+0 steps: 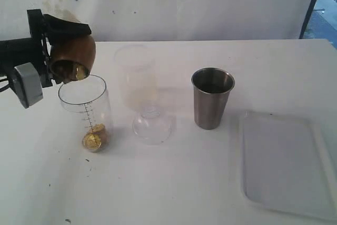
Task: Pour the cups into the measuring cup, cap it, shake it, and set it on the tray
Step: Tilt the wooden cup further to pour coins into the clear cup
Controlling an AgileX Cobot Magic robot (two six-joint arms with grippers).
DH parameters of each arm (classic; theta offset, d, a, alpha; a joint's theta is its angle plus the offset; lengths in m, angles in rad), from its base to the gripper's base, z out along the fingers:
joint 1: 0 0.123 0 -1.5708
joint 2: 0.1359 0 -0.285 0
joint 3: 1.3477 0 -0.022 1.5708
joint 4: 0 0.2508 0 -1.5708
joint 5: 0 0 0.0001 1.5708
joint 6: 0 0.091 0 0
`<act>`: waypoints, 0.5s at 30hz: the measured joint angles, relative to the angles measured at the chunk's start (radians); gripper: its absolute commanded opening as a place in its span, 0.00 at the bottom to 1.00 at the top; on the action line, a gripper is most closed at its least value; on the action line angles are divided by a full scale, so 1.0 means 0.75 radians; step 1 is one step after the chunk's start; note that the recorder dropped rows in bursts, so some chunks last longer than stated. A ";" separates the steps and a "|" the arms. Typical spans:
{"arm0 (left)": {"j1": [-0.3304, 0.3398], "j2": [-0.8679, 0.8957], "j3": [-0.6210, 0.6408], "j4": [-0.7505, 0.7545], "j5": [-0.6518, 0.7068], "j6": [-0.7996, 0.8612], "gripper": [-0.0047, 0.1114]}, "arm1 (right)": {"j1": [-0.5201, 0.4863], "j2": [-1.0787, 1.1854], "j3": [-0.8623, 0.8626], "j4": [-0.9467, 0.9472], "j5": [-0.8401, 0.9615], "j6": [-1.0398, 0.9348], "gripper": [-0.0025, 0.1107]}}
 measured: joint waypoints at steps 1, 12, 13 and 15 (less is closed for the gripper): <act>0.000 0.000 0.000 -0.007 0.000 0.006 0.04 | 0.000 0.000 0.000 0.000 0.000 0.000 0.02; 0.000 0.000 0.000 -0.021 0.000 0.041 0.04 | 0.000 0.000 0.000 0.000 0.000 0.000 0.02; 0.000 0.000 0.000 -0.024 0.000 0.045 0.04 | 0.000 0.000 0.000 0.000 0.000 0.000 0.02; 0.000 0.000 0.000 -0.024 0.000 0.066 0.04 | 0.000 0.000 0.000 0.000 0.000 0.000 0.02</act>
